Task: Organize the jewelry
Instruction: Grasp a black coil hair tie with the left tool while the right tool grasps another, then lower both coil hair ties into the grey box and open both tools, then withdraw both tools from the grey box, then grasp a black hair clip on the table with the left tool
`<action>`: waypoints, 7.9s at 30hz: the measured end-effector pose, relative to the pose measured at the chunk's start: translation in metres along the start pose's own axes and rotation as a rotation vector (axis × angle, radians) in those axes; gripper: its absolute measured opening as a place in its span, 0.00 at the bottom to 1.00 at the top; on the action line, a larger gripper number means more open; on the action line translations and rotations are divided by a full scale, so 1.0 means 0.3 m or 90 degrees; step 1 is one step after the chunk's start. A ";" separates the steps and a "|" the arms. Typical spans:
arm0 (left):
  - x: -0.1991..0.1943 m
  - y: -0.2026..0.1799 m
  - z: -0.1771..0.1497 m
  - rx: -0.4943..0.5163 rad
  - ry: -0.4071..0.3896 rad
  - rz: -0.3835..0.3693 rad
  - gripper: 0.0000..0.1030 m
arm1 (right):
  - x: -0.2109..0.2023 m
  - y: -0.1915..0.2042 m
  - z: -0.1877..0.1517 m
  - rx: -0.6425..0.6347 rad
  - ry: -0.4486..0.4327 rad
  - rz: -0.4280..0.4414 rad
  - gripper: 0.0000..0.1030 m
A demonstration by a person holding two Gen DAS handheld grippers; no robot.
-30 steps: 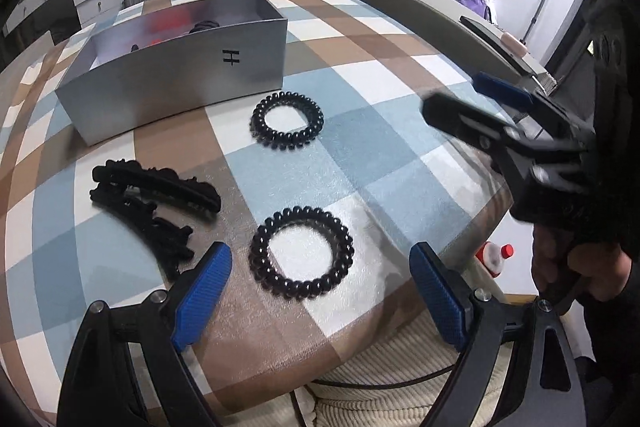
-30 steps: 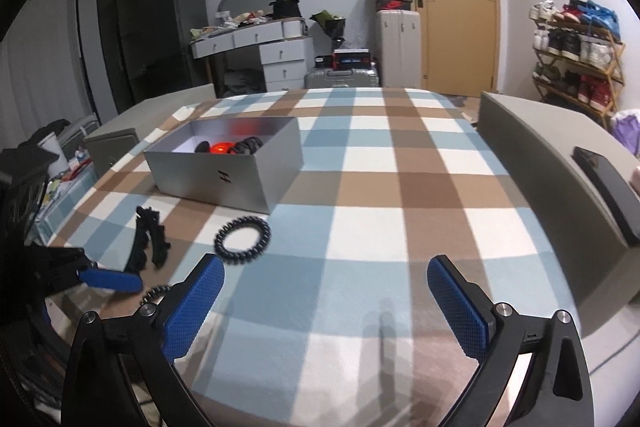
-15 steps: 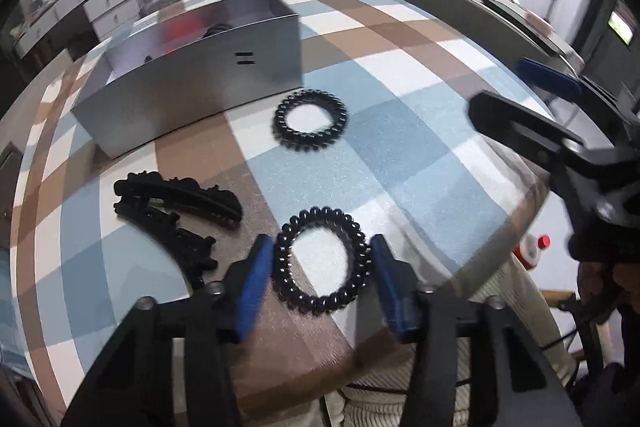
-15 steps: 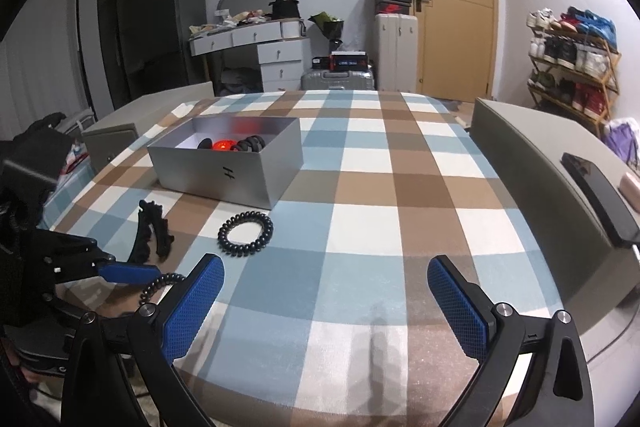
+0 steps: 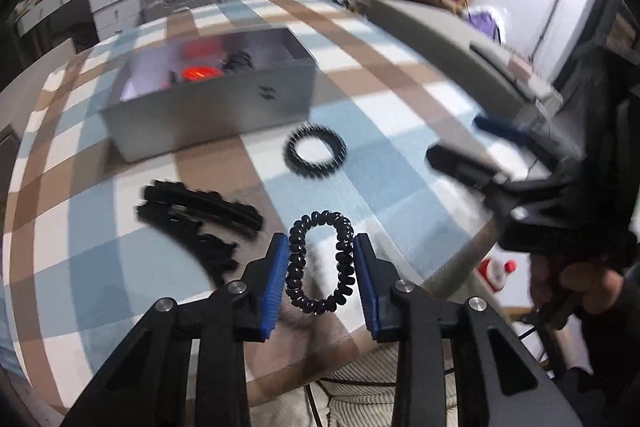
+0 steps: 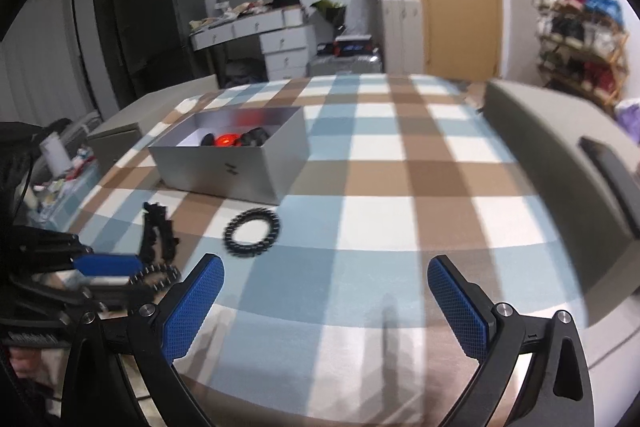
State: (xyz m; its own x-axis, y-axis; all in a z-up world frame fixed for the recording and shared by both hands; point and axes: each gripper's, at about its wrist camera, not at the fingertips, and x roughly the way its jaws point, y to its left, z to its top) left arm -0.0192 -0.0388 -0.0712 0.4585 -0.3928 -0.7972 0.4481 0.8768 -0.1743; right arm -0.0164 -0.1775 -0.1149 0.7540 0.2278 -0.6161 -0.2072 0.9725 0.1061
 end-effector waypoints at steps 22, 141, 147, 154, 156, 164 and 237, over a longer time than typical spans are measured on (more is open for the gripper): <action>-0.110 0.206 -0.007 -0.109 -0.077 0.047 0.27 | 0.305 0.178 0.073 -0.103 0.135 0.039 0.74; -0.130 0.267 0.236 -0.135 -0.162 0.176 0.84 | 0.064 0.150 0.309 -0.014 -0.150 0.192 0.97; -0.131 0.263 0.188 -0.153 -0.149 0.182 0.94 | 0.056 0.161 0.261 -0.014 -0.134 0.189 1.00; -0.088 0.280 0.089 -0.189 -0.105 0.189 0.96 | 0.081 0.172 0.190 -0.012 -0.092 0.185 1.00; -0.065 0.290 0.059 -0.206 -0.083 0.184 0.96 | 0.091 0.175 0.168 -0.011 -0.079 0.186 1.00; 0.031 0.275 -0.027 -0.229 0.003 0.150 0.96 | 0.113 0.166 0.112 -0.007 -0.041 0.177 1.00; 0.056 0.315 0.005 -0.036 0.068 0.129 0.12 | 0.127 0.197 0.089 -0.013 -0.008 0.187 1.00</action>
State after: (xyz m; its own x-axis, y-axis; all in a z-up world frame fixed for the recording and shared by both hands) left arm 0.0319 0.0370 -0.1003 0.4491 -0.1785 -0.8755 0.3107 0.9499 -0.0342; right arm 0.0168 -0.1101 -0.1112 0.6679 0.5004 -0.5509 -0.4303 0.8636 0.2629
